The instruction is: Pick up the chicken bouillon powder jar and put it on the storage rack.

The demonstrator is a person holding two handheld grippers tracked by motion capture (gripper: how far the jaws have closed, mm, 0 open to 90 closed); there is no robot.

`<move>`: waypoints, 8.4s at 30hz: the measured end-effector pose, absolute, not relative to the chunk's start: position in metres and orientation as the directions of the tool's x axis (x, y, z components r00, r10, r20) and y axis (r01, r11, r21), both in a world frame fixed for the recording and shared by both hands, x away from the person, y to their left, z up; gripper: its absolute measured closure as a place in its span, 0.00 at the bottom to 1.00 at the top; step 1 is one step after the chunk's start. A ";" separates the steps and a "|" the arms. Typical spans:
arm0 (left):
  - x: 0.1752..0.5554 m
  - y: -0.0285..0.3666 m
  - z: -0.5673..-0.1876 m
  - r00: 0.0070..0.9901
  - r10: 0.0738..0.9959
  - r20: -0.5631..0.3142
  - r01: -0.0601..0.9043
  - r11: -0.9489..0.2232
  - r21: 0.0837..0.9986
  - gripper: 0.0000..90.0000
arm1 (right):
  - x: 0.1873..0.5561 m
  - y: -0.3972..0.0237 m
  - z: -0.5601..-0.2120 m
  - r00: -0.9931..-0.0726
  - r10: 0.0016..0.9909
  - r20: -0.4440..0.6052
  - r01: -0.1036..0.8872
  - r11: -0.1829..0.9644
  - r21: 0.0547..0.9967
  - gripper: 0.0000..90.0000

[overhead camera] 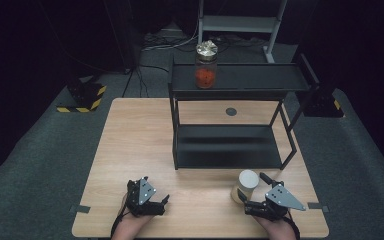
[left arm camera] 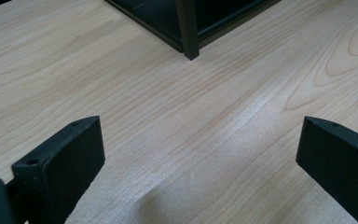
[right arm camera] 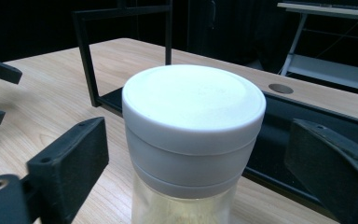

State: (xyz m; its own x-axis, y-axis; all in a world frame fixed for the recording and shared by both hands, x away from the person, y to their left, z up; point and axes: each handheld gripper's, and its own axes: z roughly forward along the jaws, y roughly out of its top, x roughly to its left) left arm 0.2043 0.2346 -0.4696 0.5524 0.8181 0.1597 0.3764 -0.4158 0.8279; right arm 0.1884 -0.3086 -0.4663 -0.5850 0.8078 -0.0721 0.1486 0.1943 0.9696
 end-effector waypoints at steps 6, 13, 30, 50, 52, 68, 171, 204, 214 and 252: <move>0.204 0.234 -0.470 0.553 0.817 0.162 0.375 -0.418 0.828 0.01 | 0.192 -0.311 -0.472 -0.599 0.799 -0.052 0.150 0.176 0.973 0.20; 0.204 0.234 -0.470 0.552 0.818 0.163 0.374 -0.417 0.828 0.01 | 0.196 -0.313 -0.475 -0.615 0.788 -0.037 0.158 0.169 0.973 0.28; 0.204 0.235 -0.470 0.551 0.820 0.157 0.377 -0.412 0.830 0.01 | 0.198 -0.316 -0.481 -0.625 0.780 -0.017 0.153 0.144 0.978 0.38; 0.204 0.236 -0.470 0.556 0.816 0.158 0.372 -0.414 0.831 0.01 | 0.189 -0.327 -0.468 -0.557 0.830 -0.021 0.129 0.111 0.985 0.38; 0.204 0.236 -0.470 0.555 0.817 0.157 0.371 -0.412 0.832 0.01 | 0.188 -0.329 -0.464 -0.547 0.837 -0.027 0.123 0.112 0.986 0.38; 0.204 0.239 -0.471 0.555 0.821 0.138 0.374 -0.395 0.839 0.01 | 0.197 -0.328 -0.430 -0.532 0.846 -0.034 0.099 0.102 0.990 0.38; 0.207 0.254 -0.473 0.590 0.803 0.088 0.363 -0.361 0.859 0.01 | 0.312 -0.280 -0.220 -0.430 0.902 -0.038 -0.091 -0.002 0.996 0.38; 0.206 0.261 -0.476 0.585 0.809 0.053 0.362 -0.320 0.876 0.01 | 0.371 -0.249 -0.222 -0.409 0.912 -0.032 -0.053 0.011 0.999 0.38; 0.205 0.262 -0.476 0.584 0.810 0.050 0.362 -0.314 0.878 0.01 | 0.374 -0.245 -0.228 -0.417 0.909 -0.025 -0.047 0.005 0.999 0.38; 0.205 0.261 -0.476 0.589 0.806 0.053 0.359 -0.320 0.877 0.01 | 0.364 -0.248 -0.220 -0.403 0.915 0.022 -0.007 -0.027 1.000 0.02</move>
